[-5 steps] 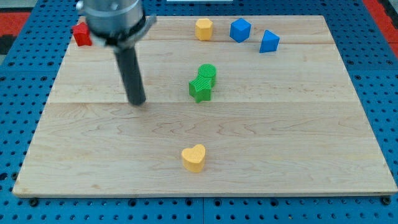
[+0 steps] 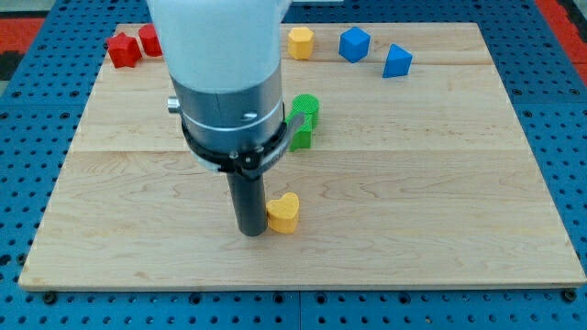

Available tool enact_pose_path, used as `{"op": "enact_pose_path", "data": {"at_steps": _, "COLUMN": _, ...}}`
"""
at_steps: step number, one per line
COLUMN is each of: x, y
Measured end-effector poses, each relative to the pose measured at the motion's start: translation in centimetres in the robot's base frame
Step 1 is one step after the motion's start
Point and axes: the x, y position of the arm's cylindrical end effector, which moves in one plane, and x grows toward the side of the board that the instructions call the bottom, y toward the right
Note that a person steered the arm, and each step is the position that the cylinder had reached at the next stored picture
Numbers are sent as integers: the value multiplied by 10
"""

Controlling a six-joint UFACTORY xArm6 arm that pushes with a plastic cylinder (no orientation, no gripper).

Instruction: Push the yellow heart towards the green star

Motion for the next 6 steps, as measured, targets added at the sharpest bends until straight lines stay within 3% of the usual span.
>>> {"op": "enact_pose_path", "data": {"at_steps": 2, "x": 38, "y": 118}}
{"op": "enact_pose_path", "data": {"at_steps": 4, "x": -2, "y": 54}}
{"op": "enact_pose_path", "data": {"at_steps": 6, "x": -4, "y": 99}}
